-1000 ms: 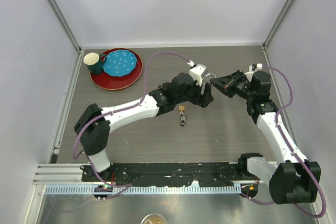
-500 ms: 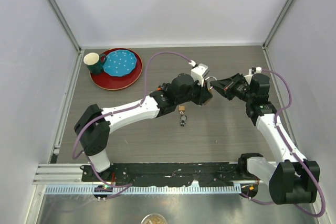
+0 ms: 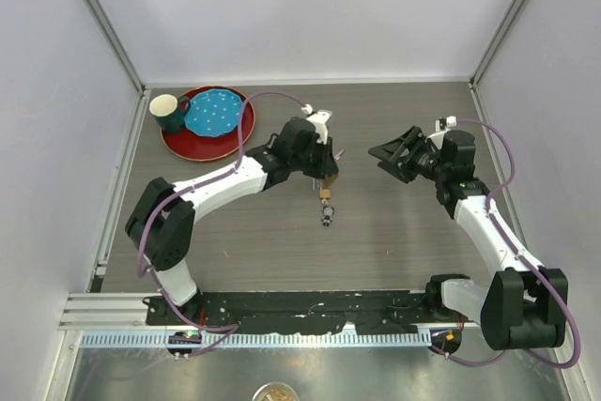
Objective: Lock with the key
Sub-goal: Lock the lock.
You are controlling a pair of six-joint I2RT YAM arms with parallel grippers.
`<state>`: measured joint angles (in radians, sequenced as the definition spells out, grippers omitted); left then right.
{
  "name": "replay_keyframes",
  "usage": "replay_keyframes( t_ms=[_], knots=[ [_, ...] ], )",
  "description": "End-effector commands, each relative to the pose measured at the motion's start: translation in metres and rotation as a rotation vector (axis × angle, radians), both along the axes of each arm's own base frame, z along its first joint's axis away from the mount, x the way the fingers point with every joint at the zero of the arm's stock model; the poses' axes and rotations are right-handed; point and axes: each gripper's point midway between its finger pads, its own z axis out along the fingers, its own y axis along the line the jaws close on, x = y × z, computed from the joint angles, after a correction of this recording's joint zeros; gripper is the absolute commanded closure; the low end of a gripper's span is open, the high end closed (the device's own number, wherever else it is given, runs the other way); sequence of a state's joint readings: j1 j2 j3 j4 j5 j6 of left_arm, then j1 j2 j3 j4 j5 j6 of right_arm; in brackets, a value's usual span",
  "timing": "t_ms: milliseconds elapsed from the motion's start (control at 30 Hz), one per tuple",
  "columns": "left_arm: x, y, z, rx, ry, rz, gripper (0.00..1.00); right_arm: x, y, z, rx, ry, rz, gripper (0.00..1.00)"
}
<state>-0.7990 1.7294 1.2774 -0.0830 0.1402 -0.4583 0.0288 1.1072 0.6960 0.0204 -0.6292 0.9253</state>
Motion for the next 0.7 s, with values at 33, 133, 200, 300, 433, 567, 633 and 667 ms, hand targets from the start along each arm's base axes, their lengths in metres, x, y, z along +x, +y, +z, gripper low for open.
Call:
replay_keyframes(
  t_ms=[33,133,200,300,433,567,633,667],
  knots=[
    [-0.01,0.019,0.047,-0.067,0.038,-0.069,1.0,0.006,0.005,0.018,-0.108,-0.174,0.132,0.22],
    [-0.03,0.023,0.056,-0.025,0.066,-0.174,1.0,0.001,0.015,0.033,-0.114,-0.284,0.233,0.15],
    [-0.043,0.026,0.065,-0.005,0.078,-0.242,1.0,0.0,0.019,0.047,-0.121,-0.364,0.289,0.12],
    [-0.067,0.027,0.079,-0.023,0.113,-0.354,1.0,-0.007,0.028,0.054,-0.085,-0.39,0.364,0.12],
    [-0.094,0.027,0.103,-0.091,0.116,-0.488,1.0,-0.014,0.038,0.071,-0.038,-0.48,0.406,0.12],
    [-0.109,0.026,0.124,-0.162,0.109,-0.54,1.0,-0.031,0.054,0.076,-0.016,-0.508,0.494,0.12],
    [-0.112,0.026,0.134,-0.187,0.091,-0.555,1.0,-0.048,0.07,0.081,-0.004,-0.535,0.568,0.12],
    [-0.113,0.026,0.136,-0.195,0.088,-0.557,1.0,-0.054,0.075,0.082,0.001,-0.541,0.593,0.13]
  ],
)
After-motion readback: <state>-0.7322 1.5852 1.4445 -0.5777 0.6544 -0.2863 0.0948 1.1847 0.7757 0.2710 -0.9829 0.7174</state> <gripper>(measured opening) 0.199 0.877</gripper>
